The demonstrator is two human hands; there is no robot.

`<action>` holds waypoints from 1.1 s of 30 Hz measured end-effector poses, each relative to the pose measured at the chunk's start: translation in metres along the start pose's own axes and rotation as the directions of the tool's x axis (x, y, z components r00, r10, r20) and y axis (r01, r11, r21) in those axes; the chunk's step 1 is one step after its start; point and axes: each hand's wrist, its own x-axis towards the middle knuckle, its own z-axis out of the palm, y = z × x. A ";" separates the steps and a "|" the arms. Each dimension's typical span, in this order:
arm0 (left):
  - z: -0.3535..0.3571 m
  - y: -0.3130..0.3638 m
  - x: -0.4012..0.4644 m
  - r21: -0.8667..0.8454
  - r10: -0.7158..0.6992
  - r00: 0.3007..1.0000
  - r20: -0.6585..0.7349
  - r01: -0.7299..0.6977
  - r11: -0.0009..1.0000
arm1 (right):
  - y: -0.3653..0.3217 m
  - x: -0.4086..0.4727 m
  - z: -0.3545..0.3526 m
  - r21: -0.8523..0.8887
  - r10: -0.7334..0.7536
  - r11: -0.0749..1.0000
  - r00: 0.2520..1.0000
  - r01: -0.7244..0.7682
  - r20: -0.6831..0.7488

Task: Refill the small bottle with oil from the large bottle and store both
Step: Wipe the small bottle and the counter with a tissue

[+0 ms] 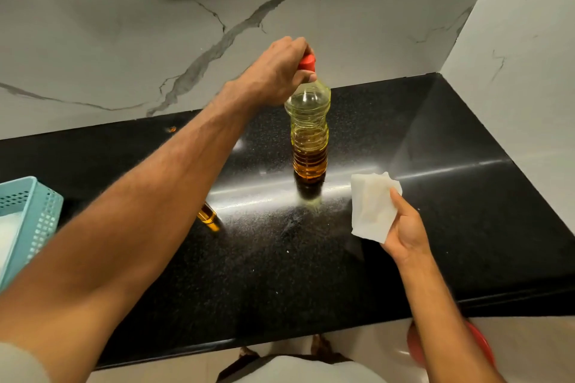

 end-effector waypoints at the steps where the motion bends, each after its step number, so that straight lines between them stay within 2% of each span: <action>1: 0.002 0.001 0.002 0.001 0.006 1.000 0.009 -0.006 1.000 | -0.001 -0.002 0.000 0.000 -0.003 1.000 1.000 0.003 -0.011; 9: 0.010 -0.002 0.009 0.002 0.015 1.000 0.025 -0.015 1.000 | -0.007 -0.008 0.003 -0.001 0.004 1.000 0.999 -0.005 -0.052; 11: 0.009 0.000 0.006 -0.018 0.001 0.999 0.036 -0.001 1.000 | -0.014 -0.005 0.005 -0.003 -0.083 0.997 0.993 0.083 -0.083; 13: 0.005 -0.001 -0.005 -0.064 -0.027 0.999 0.043 0.030 0.997 | -0.025 0.002 0.008 -0.063 -0.306 0.952 0.932 0.299 -0.194; 14: 0.003 -0.004 -0.015 -0.086 -0.045 0.999 0.028 0.047 0.995 | -0.033 0.006 0.010 -0.221 -0.467 0.880 0.851 0.420 -0.242; 15: 0.001 -0.010 -0.028 -0.090 -0.066 0.998 0.002 0.066 0.994 | -0.038 0.011 0.013 -0.447 -0.628 0.745 0.745 0.494 -0.223; 16: 0.000 -0.017 -0.045 -0.069 -0.095 0.995 -0.020 0.093 0.993 | -0.039 0.017 0.017 -0.633 -0.745 0.566 0.656 0.528 -0.119; 17: -0.001 -0.026 -0.063 -0.022 -0.134 0.990 -0.030 0.134 0.991 | -0.036 0.024 0.022 -0.743 -0.793 0.394 0.609 0.541 0.023; 18: -0.001 -0.037 -0.082 0.044 -0.187 0.982 -0.025 0.188 0.981 | -0.029 0.031 0.028 -0.803 -0.778 0.270 0.612 0.532 0.144; 19: 0.000 -0.048 -0.102 0.113 -0.251 0.968 -0.012 0.250 0.962 | -0.018 0.037 0.033 -0.845 -0.727 0.182 0.647 0.503 0.229; 22: 0.008 -0.079 -0.159 0.284 -0.442 0.896 0.035 0.415 0.865 | 0.027 0.055 0.041 -0.899 -0.532 -0.086 0.743 0.429 0.405; 24: 0.018 -0.092 -0.187 0.361 -0.534 0.839 0.103 0.469 0.806 | 0.060 0.056 0.041 -0.887 -0.384 -0.262 0.802 0.380 0.457; 26: 0.030 -0.101 -0.207 0.384 -0.587 0.791 0.171 0.495 0.779 | 0.091 0.049 0.043 -0.853 -0.310 -0.400 0.827 0.335 0.470; 30: 0.045 -0.112 -0.224 0.316 -0.619 0.758 0.204 0.548 0.775 | 0.151 0.015 0.059 -0.759 -0.176 -0.501 0.810 0.416 0.560; 33: 0.050 -0.114 -0.226 0.290 -0.588 0.784 0.198 0.526 0.799 | 0.175 -0.007 0.064 -0.708 -0.101 -0.529 0.794 0.468 0.600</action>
